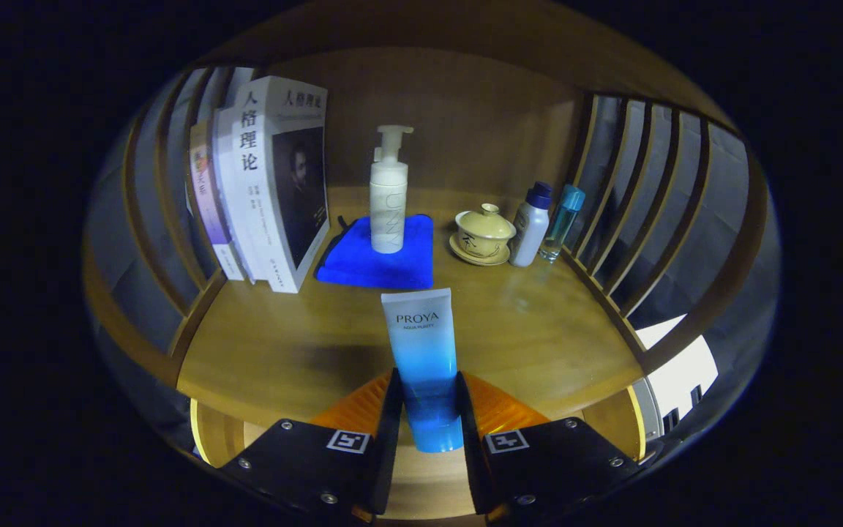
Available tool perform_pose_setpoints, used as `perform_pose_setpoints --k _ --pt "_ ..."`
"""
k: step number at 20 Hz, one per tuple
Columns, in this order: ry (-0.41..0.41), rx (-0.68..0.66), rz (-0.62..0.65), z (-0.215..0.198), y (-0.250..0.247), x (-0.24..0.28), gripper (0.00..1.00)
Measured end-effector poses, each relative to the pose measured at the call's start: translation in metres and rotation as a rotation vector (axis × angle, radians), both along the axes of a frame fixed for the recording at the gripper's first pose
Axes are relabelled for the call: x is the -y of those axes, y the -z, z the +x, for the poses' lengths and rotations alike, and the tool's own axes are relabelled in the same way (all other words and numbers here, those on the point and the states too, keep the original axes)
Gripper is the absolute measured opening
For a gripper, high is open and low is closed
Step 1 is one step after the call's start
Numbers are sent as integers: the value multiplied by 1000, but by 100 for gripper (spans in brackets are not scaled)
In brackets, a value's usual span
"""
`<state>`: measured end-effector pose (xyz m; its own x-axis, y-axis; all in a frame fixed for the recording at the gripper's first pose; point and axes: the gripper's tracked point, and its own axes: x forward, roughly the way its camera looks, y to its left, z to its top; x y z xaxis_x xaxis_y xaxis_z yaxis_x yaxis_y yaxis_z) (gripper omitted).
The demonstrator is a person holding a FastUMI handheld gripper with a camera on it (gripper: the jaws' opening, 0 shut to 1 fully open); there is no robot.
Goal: Pull open the drawer, take out the items inside it, and place them on the countertop above the cabinet.
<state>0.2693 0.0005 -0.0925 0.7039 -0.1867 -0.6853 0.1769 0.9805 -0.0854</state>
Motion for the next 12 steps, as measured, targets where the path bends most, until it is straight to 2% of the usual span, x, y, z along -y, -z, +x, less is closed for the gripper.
perform_pose_setpoints --k 6,9,12 --pt "12 -6 16 30 11 10 43" --pt "19 -43 42 34 17 12 43" --pt "10 -69 7 33 23 17 43"
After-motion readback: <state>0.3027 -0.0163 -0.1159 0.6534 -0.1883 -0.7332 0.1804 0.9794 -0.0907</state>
